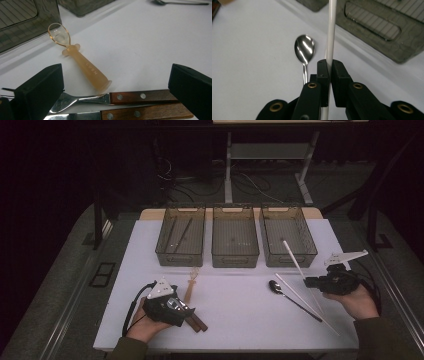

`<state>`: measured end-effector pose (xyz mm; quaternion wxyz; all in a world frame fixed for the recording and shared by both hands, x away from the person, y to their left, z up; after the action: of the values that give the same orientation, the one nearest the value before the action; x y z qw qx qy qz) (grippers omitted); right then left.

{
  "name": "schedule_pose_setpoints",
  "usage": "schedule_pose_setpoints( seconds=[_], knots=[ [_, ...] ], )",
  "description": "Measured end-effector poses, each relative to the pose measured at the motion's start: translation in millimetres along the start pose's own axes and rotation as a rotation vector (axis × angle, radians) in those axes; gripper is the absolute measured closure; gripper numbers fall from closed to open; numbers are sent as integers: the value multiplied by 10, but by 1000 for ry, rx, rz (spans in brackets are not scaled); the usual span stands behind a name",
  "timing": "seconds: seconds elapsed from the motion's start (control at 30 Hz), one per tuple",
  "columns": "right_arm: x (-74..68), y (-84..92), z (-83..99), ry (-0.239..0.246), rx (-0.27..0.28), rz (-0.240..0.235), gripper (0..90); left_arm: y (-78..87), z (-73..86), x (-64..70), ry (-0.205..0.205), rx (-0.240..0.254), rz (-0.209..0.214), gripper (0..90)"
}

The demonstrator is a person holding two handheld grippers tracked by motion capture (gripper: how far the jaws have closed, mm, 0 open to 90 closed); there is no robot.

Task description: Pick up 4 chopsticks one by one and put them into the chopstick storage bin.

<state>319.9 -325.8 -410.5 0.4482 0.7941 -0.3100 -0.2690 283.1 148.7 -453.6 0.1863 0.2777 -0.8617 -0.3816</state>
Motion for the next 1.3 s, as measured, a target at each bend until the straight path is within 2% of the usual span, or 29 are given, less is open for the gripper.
schedule_pose_setpoints(
  seconds=[0.17,0.4,0.9,1.3],
  knots=[
    [-45,-15,-59,9,64,-21,851,3,3,2,-13,3,8,0],
    [-108,-34,-176,25,135,-22,851,-8,-8,19,-30,1,12,0],
    [-303,-138,-512,47,216,-67,851,-15,-23,34,-32,6,18,0],
    [-527,-224,-879,58,261,-69,851,-18,-33,51,-32,14,26,0]
  ],
)
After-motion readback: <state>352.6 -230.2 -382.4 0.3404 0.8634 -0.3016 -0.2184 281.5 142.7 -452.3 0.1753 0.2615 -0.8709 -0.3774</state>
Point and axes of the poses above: each handheld gripper's, and its own axes: y roughly backward along the jaws, z roughly out of its underside, x roughly to its right, the point moved 3 cm from there along -y, roughly forward along the jaws, and after that the axes turned 15 degrees about -x, right-handed, at the moved point
